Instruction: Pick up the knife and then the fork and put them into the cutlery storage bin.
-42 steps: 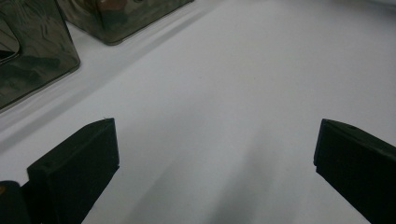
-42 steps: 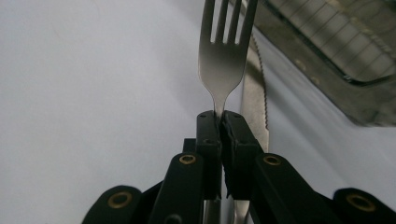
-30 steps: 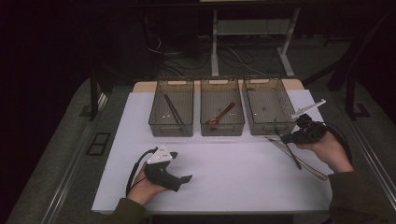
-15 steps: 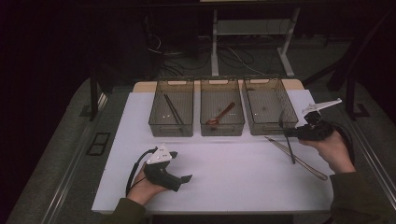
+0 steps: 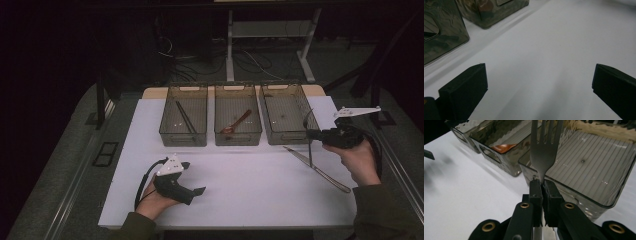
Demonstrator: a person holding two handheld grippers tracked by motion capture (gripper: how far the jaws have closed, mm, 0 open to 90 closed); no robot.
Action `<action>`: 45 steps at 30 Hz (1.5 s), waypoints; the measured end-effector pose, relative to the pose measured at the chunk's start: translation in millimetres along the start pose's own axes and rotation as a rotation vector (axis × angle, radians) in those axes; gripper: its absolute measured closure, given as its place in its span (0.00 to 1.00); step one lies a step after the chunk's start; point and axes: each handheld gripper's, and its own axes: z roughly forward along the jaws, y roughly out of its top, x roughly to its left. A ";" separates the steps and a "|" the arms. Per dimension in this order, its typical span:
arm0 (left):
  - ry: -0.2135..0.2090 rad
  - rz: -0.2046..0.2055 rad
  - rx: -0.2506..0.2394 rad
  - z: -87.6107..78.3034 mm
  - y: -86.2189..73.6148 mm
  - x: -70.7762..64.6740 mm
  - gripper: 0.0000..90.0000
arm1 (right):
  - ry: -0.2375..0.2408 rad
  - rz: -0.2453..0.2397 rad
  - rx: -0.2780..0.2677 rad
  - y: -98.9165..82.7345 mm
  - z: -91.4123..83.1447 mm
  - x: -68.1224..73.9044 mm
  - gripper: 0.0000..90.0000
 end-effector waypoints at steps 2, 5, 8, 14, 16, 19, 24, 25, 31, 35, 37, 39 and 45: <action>0.000 0.000 0.000 0.1 0.1 -0.1 0.00 | -0.003 0.002 -0.015 0.6 -1.8 -0.1 0.94; 0.000 -0.001 -0.001 0.1 0.3 0.1 0.00 | -0.014 0.000 -0.031 2.5 -4.7 -0.5 0.94; 0.000 0.000 0.000 0.0 0.4 0.3 0.00 | -0.026 -0.006 -0.049 10.0 -9.5 -1.3 0.94; -0.002 -0.002 -0.005 -0.2 0.9 -0.1 0.00 | -0.053 -0.025 -0.078 33.6 -17.3 -0.5 0.94; -0.004 -0.001 -0.001 0.2 0.8 -0.1 0.00 | -0.075 -0.035 -0.085 44.1 -18.1 -1.5 0.94; -0.006 0.001 0.001 0.8 0.8 -0.3 0.00 | -0.096 -0.039 -0.099 58.6 -17.4 -5.2 0.94; -0.006 0.002 0.001 1.2 1.0 -0.7 0.00 | -0.135 -0.049 -0.099 78.4 -6.8 -14.1 0.94; -0.006 0.001 0.000 1.2 1.0 -0.7 0.00 | -0.143 -0.045 -0.096 82.4 -4.2 -15.9 0.94; -0.009 0.003 0.002 1.4 0.9 -0.4 0.00 | -0.182 -0.033 -0.074 94.9 10.6 -28.0 0.94; -0.008 0.002 0.000 1.2 0.9 -0.4 0.00 | -0.197 -0.025 -0.021 94.4 25.3 -38.1 0.94; -0.008 0.004 0.001 1.2 1.0 -0.7 0.00 | -0.205 -0.022 0.016 92.8 33.2 -42.9 0.94; -0.007 0.003 0.000 1.2 1.0 -0.9 0.00 | -0.216 -0.024 0.038 91.1 38.3 -46.2 0.94; -0.009 0.004 0.001 1.6 0.9 -0.9 0.00 | -0.212 -0.020 0.086 85.8 49.9 -51.4 0.94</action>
